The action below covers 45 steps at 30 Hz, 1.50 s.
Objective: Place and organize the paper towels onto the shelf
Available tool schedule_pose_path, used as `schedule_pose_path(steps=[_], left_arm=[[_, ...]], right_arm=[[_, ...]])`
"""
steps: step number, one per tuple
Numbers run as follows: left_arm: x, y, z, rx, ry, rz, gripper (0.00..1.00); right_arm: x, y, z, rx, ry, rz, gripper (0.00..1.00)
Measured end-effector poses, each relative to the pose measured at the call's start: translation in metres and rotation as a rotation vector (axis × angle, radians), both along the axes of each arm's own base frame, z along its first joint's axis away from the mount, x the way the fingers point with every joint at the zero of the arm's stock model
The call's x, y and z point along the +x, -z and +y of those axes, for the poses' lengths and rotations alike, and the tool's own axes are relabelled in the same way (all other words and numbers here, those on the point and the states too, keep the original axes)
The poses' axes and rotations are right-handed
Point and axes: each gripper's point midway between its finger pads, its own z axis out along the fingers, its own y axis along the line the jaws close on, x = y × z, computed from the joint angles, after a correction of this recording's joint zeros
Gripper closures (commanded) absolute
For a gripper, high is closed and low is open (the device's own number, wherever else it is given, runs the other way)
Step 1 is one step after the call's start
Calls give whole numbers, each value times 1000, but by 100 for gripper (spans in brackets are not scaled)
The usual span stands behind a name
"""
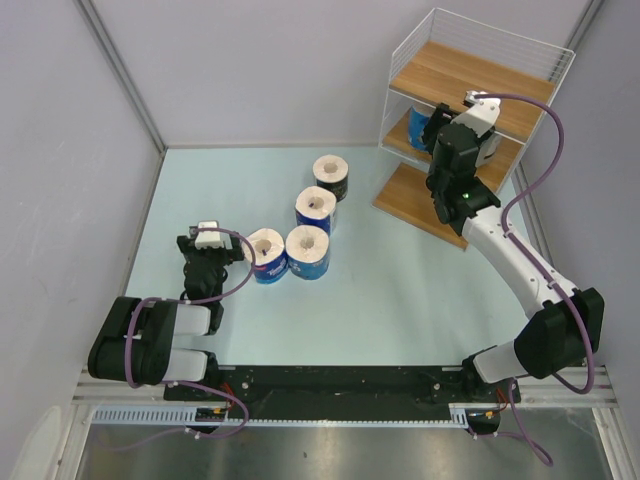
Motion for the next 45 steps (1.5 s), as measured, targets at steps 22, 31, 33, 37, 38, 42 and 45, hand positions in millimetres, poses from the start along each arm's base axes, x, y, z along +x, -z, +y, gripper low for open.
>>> schedule_pose_path(steps=[22, 31, 33, 37, 38, 42, 45], left_arm=[[0, 0, 0, 0, 0, 0, 0], [0, 0, 0, 0, 0, 0, 0], [0, 0, 0, 0, 0, 0, 0], [0, 0, 0, 0, 0, 0, 0], [0, 0, 0, 0, 0, 0, 0], [0, 0, 0, 0, 0, 0, 0], [0, 0, 0, 0, 0, 0, 0]], right_arm=[[-41, -21, 37, -1, -138, -12, 21], [-105, -49, 16, 58, -202, -70, 22], [-126, -63, 4, 84, -204, -114, 23], [-162, -88, -22, 128, -188, -199, 22], [-169, -92, -29, 134, -179, -213, 23], [-191, -102, -51, 159, -136, -261, 23], [-194, -96, -55, 153, -124, -249, 23]])
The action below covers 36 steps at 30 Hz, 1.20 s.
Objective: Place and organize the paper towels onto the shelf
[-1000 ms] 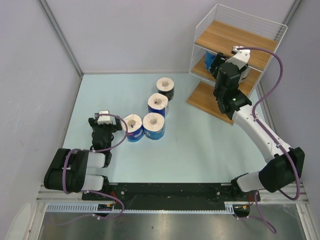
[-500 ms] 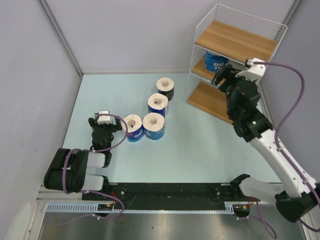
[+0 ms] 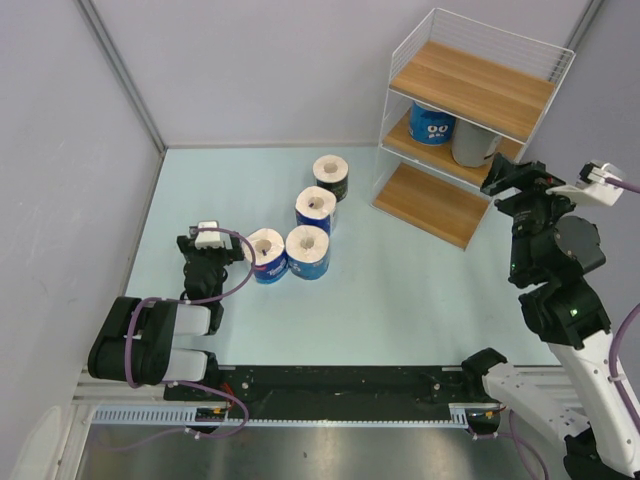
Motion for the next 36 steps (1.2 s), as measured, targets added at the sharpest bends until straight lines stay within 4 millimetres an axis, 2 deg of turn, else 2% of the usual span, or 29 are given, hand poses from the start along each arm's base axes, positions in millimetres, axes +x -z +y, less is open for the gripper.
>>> schedule_pose_path(steps=[4, 7, 11, 13, 16, 19, 22, 24, 26, 29, 36], left_arm=[[0, 0, 0, 0, 0, 0, 0], [0, 0, 0, 0, 0, 0, 0], [0, 0, 0, 0, 0, 0, 0], [0, 0, 0, 0, 0, 0, 0], [0, 0, 0, 0, 0, 0, 0], [0, 0, 0, 0, 0, 0, 0], [0, 0, 0, 0, 0, 0, 0], [0, 0, 0, 0, 0, 0, 0], [0, 0, 0, 0, 0, 0, 0], [0, 0, 0, 0, 0, 0, 0], [0, 0, 0, 0, 0, 0, 0]], right_arm=[[9, 17, 4, -29, 2, 57, 23], [15, 26, 7, -45, 1, 87, 33], [24, 35, 22, -80, -47, 118, 33], [29, 40, 38, -96, -103, 133, 32], [45, 61, 79, -145, -220, 193, 30], [68, 104, 130, -216, -356, 308, 28], [85, 164, 177, -286, -480, 457, 28], [88, 205, 202, -324, -550, 559, 27], [85, 237, 221, -346, -611, 637, 26], [79, 261, 242, -358, -684, 693, 25], [72, 291, 280, -314, -832, 746, 23]])
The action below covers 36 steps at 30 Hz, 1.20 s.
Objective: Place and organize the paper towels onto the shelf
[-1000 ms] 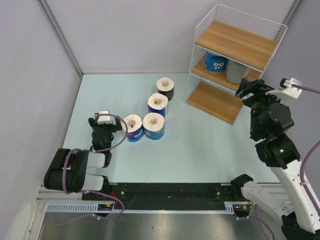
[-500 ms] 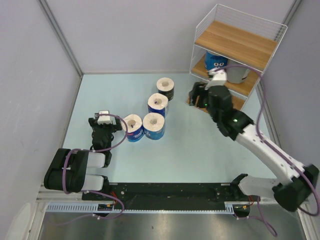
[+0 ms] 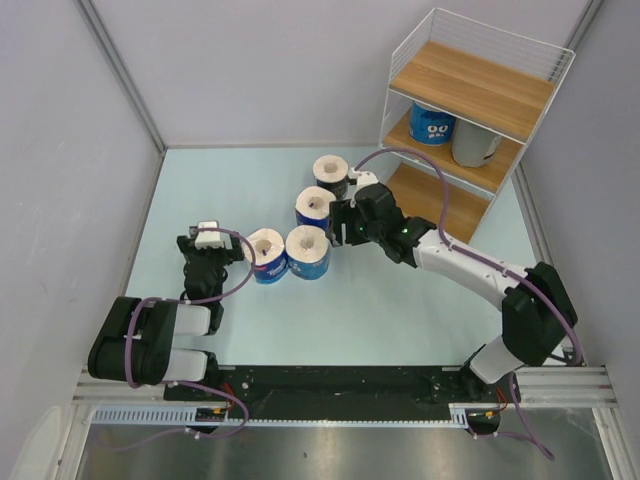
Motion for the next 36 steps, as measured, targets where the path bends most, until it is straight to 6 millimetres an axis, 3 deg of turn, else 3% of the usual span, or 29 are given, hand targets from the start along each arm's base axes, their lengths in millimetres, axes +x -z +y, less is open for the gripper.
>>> schedule_pose_path(steps=[9, 21, 29, 33, 36], left_arm=[[0, 0, 0, 0, 0, 0, 0], [0, 0, 0, 0, 0, 0, 0], [0, 0, 0, 0, 0, 0, 0], [0, 0, 0, 0, 0, 0, 0], [0, 0, 0, 0, 0, 0, 0]], right_arm=[[-6, 48, 30, 32, -56, 136, 23], [0, 57, 55, 121, -29, 153, 23], [10, 76, 61, 141, 31, 172, 25], [13, 85, 60, 135, 62, 180, 31], [15, 85, 60, 141, 68, 176, 42]])
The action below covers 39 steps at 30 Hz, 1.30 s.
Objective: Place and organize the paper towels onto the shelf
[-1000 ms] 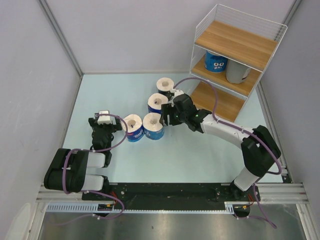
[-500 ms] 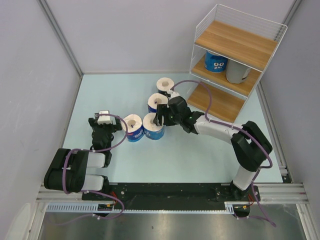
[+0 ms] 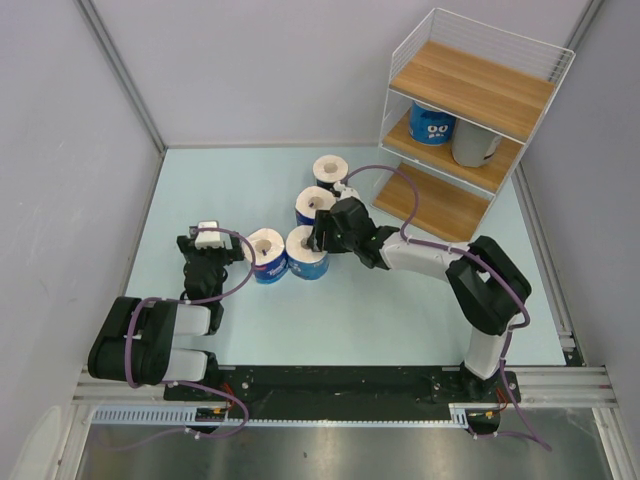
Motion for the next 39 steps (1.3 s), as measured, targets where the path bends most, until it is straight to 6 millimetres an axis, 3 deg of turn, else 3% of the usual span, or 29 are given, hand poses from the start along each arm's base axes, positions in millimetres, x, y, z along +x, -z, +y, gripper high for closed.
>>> schedule_pose_path(steps=[6, 12, 16, 25, 35, 39], left_arm=[[0, 0, 0, 0, 0, 0, 0], [0, 0, 0, 0, 0, 0, 0], [0, 0, 0, 0, 0, 0, 0], [0, 0, 0, 0, 0, 0, 0], [0, 0, 0, 0, 0, 0, 0], [0, 0, 0, 0, 0, 0, 0]], right_arm=[[1, -1, 1, 1, 7, -6, 54], [0, -1, -3, -24, 15, -5, 55], [-7, -5, -17, -99, 41, -20, 55], [-27, -18, -91, -281, 160, -76, 57], [-9, -23, -193, -283, 449, -99, 57], [-6, -29, -208, -255, 508, -147, 57]])
